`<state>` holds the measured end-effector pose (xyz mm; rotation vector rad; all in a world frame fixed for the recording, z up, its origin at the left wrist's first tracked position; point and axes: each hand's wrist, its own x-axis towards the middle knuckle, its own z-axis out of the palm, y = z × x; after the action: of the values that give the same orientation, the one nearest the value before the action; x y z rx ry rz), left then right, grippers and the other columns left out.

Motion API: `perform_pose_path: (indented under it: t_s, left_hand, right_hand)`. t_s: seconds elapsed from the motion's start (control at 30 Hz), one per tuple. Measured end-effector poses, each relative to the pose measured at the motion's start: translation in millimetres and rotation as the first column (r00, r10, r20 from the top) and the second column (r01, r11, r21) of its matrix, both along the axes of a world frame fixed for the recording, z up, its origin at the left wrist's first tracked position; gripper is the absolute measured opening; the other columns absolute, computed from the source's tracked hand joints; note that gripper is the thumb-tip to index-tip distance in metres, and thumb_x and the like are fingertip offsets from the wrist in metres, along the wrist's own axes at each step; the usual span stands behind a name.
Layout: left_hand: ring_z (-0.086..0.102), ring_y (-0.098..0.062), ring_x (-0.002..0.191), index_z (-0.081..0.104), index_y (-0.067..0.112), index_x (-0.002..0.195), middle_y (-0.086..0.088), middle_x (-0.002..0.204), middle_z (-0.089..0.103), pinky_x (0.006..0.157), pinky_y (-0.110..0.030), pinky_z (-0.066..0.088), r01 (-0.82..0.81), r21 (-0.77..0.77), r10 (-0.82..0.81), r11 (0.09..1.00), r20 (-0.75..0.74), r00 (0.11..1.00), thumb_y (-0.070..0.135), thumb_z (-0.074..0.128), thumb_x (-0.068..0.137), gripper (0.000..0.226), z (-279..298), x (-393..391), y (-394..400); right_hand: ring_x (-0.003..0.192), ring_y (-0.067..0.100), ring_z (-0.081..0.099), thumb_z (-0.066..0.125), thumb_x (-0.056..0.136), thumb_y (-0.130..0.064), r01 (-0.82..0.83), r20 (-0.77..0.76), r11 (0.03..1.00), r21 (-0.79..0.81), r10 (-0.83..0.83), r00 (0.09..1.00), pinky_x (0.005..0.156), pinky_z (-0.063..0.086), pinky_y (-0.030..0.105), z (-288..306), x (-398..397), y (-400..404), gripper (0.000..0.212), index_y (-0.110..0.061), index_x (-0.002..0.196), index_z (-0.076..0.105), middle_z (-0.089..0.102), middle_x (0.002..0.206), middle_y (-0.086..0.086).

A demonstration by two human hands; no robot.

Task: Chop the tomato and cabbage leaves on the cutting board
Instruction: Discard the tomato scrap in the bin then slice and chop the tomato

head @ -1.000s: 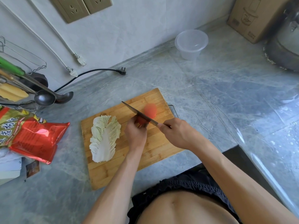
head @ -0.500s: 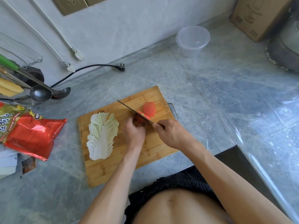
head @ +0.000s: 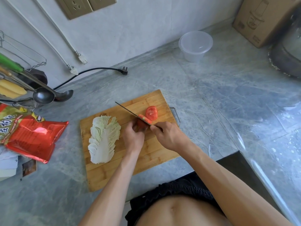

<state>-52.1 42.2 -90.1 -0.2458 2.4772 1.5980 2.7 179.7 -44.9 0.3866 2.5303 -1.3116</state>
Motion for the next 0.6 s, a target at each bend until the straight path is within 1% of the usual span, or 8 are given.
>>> perform_pose_path:
  t_s: [0.1,0.17,0.23,0.3,0.33,0.43,0.53,0.6]
  left_hand:
    - [0.066,0.004,0.096,0.068,0.022,0.109,0.016,0.098,0.072,0.084,-0.016,0.05,-0.013,0.04,0.012,0.999,0.024,1.0,0.013,0.079,0.08,0.032,-3.5,2.8,-3.6]
    - [0.065,0.006,0.096,0.066,0.025,0.108,0.016,0.1,0.071,0.085,-0.017,0.05,-0.016,0.005,0.016,1.0,0.029,0.999,0.013,0.08,0.08,0.033,-4.0,5.8,-8.8]
    - [0.064,0.004,0.095,0.064,0.029,0.105,0.015,0.101,0.07,0.082,-0.016,0.048,-0.013,-0.04,0.014,0.999,0.025,1.0,0.016,0.08,0.079,0.033,-2.9,7.2,-15.1]
    - [0.063,0.002,0.093,0.061,0.029,0.105,0.016,0.099,0.069,0.076,-0.016,0.046,0.002,-0.095,0.001,0.995,0.023,1.0,0.02,0.081,0.079,0.034,-1.7,7.6,-21.1]
    - [0.063,0.001,0.092,0.06,0.029,0.106,0.017,0.098,0.068,0.074,-0.015,0.045,0.016,-0.121,-0.012,0.993,0.029,0.999,0.021,0.081,0.079,0.035,-0.9,7.4,-22.9]
    - [0.062,0.001,0.088,0.057,0.028,0.109,0.015,0.094,0.066,0.069,-0.015,0.042,0.062,-0.18,-0.054,0.982,0.049,0.997,0.023,0.081,0.078,0.04,2.5,7.2,-26.8]
    - [0.061,0.001,0.084,0.054,0.03,0.107,0.017,0.091,0.063,0.066,-0.015,0.041,0.146,-0.243,-0.133,0.959,0.068,0.989,0.025,0.082,0.078,0.04,5.3,6.1,-28.0]
    - [0.061,-0.002,0.085,0.054,0.029,0.108,0.016,0.095,0.062,0.069,-0.016,0.043,0.199,-0.258,-0.183,0.945,0.087,0.979,0.031,0.083,0.077,0.043,5.5,4.1,-30.1]
  right_hand:
    - [0.059,0.02,0.047,0.043,0.102,-0.044,0.023,0.03,0.997,-0.077,-0.021,0.999,0.058,0.04,0.036,3.6,-12.1,3.2,0.045,-0.024,0.062,0.044,0.051,0.063,-0.001]
    - [0.06,0.019,0.046,0.044,0.103,-0.043,0.038,0.031,0.992,-0.122,-0.035,0.999,0.06,0.041,0.037,4.2,-13.5,7.8,0.047,-0.017,0.064,0.044,0.051,0.064,0.001]
    - [0.061,0.019,0.045,0.044,0.103,-0.042,0.048,0.018,0.986,-0.161,-0.046,0.999,0.06,0.04,0.035,6.4,-10.0,11.1,0.049,-0.006,0.07,0.048,0.052,0.066,0.005]
    - [0.057,0.015,0.043,0.044,0.104,-0.04,0.048,0.005,0.98,-0.194,-0.048,0.999,0.056,0.037,0.03,9.6,-5.9,12.9,0.052,0.006,0.08,0.051,0.052,0.068,0.008]
    - [0.054,0.013,0.042,0.044,0.104,-0.039,0.047,-0.002,0.978,-0.203,-0.048,0.999,0.055,0.036,0.028,10.9,-3.9,14.2,0.053,0.009,0.082,0.05,0.052,0.068,0.008]
    - [0.047,0.007,0.041,0.044,0.104,-0.04,0.024,-0.024,0.977,-0.212,-0.03,0.999,0.052,0.035,0.025,14.5,0.0,18.0,0.055,0.01,0.083,0.05,0.053,0.066,0.008]
    - [0.045,0.003,0.042,0.045,0.104,-0.042,0.027,-0.031,0.976,-0.216,-0.035,0.999,0.053,0.037,0.026,18.1,3.7,21.2,0.055,0.009,0.085,0.052,0.054,0.066,0.008]
    - [0.045,0.003,0.044,0.046,0.104,-0.042,0.042,-0.05,0.976,-0.212,-0.054,0.997,0.054,0.038,0.027,22.2,6.1,24.3,0.053,0.006,0.085,0.055,0.055,0.066,0.009]
